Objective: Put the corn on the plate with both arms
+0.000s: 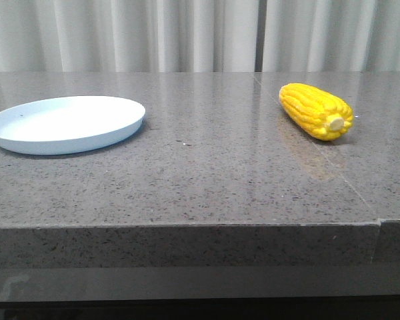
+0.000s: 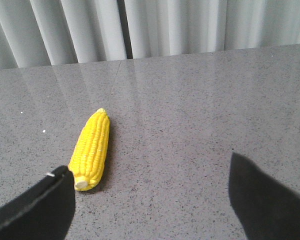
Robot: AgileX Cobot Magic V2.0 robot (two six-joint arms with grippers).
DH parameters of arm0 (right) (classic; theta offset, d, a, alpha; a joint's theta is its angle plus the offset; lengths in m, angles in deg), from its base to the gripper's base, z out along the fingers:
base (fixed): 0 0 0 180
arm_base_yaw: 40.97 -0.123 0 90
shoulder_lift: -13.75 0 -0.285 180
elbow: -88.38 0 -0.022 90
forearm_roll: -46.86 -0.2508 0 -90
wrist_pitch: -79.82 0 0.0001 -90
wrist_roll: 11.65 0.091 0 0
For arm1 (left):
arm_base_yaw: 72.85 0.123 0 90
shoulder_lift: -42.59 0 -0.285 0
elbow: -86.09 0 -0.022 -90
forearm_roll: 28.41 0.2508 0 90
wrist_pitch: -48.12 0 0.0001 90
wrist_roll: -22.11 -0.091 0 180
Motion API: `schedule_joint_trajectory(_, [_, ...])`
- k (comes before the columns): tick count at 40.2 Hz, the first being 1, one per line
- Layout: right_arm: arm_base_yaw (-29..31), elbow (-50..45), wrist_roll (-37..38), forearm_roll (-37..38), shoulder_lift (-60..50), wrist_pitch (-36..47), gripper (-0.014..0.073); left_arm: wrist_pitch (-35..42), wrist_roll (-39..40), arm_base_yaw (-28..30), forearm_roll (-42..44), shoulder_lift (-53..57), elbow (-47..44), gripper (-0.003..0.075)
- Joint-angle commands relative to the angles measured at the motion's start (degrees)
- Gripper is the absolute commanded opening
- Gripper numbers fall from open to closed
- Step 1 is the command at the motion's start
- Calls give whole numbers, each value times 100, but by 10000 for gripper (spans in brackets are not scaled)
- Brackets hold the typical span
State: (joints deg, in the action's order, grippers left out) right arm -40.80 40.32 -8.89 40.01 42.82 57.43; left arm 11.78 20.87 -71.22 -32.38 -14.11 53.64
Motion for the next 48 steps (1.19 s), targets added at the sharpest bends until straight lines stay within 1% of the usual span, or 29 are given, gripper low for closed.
schedule_joint_trajectory(1, [18, 194, -39, 1, 77, 499, 648, -5, -47, -97, -105, -628, 585, 566])
schedule_joint_trajectory(9, [18, 194, -39, 1, 77, 499, 648, -270, -146, -620, -94, -1642, 1222, 566])
schedule_joint_trajectory(20, [18, 194, -39, 1, 77, 499, 648, -1149, -146, -633, -104, -2897, 2052, 566])
schedule_joint_trajectory(27, [18, 194, -39, 1, 77, 499, 648, -1161, -146, -633, -262, -3589, 2392, 566])
schedule_joint_trajectory(39, [18, 194, -39, 1, 77, 499, 648, -1161, -158, -637, -499, -4357, 2883, 564])
schedule_joint_trajectory(48, [18, 194, -39, 1, 77, 499, 648, -1189, -158, -842, -565, -4761, 3138, 563])
